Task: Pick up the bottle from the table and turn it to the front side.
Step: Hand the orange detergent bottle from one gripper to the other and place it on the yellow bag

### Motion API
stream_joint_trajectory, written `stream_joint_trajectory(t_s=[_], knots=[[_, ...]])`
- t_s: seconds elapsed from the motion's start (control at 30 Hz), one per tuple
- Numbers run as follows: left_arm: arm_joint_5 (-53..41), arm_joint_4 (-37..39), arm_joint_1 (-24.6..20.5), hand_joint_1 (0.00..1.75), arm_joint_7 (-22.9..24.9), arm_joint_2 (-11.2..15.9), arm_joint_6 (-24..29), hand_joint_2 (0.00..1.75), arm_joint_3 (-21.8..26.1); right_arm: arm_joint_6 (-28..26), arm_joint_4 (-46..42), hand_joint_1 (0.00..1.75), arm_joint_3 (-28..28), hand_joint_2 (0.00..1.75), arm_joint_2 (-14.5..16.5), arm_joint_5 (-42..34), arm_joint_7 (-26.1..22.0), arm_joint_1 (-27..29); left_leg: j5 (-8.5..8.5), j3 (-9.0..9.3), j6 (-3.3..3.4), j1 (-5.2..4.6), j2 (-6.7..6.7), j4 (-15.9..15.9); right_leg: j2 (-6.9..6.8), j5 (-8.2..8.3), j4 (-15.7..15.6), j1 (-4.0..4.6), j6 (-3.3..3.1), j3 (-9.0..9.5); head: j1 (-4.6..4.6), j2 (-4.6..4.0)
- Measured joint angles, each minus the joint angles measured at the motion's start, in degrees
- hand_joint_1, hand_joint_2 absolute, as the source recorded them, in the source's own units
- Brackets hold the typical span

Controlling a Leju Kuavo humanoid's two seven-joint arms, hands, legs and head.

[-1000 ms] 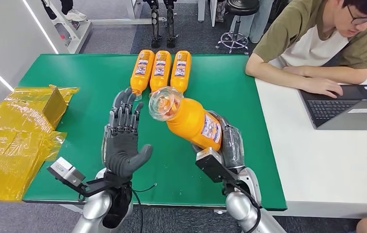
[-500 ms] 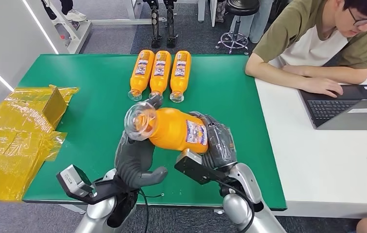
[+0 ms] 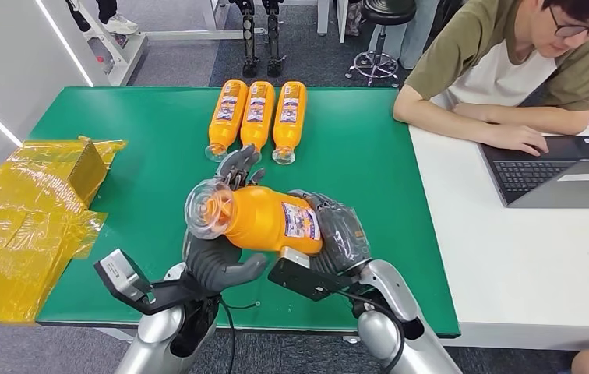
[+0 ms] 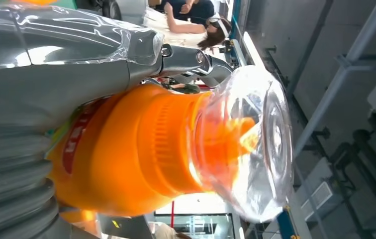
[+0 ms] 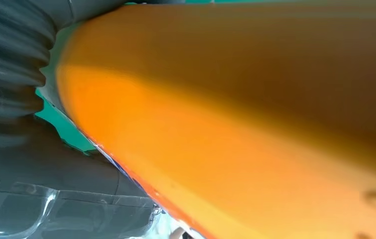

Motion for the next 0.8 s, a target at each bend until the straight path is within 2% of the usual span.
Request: stream_joint_trajectory(t_s=[0.2, 0.63, 0.8], knots=[[-2.2, 0.8, 0.0, 0.00, 0.3, 0.0, 3.6, 1.75, 0.3, 2.4, 0.2, 1.75, 1.2, 1.75, -0.6, -0.1, -0.3, 0.1, 0.00, -0.01, 0.00, 0.00, 0.02, 0.0, 0.02, 0.00, 0.0, 0.00, 0.00, -0.02, -0.01, 0.00], [-2.9, 1.2, 0.0, 0.00, 0.3, 0.0, 4.4, 1.75, 0.3, 2.7, 0.3, 1.75, 1.7, 1.75, -1.0, 0.0, -0.1, 0.1, 0.00, 0.00, 0.00, 0.00, 0.05, 0.0, 0.06, 0.00, 0.0, 0.00, 0.00, -0.03, 0.00, 0.00], [-8.3, 1.2, 0.0, 0.00, 0.0, 0.0, 11.0, 1.75, 0.2, 5.1, 0.6, 1.75, 1.9, 1.75, -1.6, 0.3, 0.2, 0.1, 0.00, -0.01, 0.00, 0.00, 0.05, 0.0, 0.06, 0.00, 0.0, 0.00, 0.00, -0.03, -0.01, 0.00]])
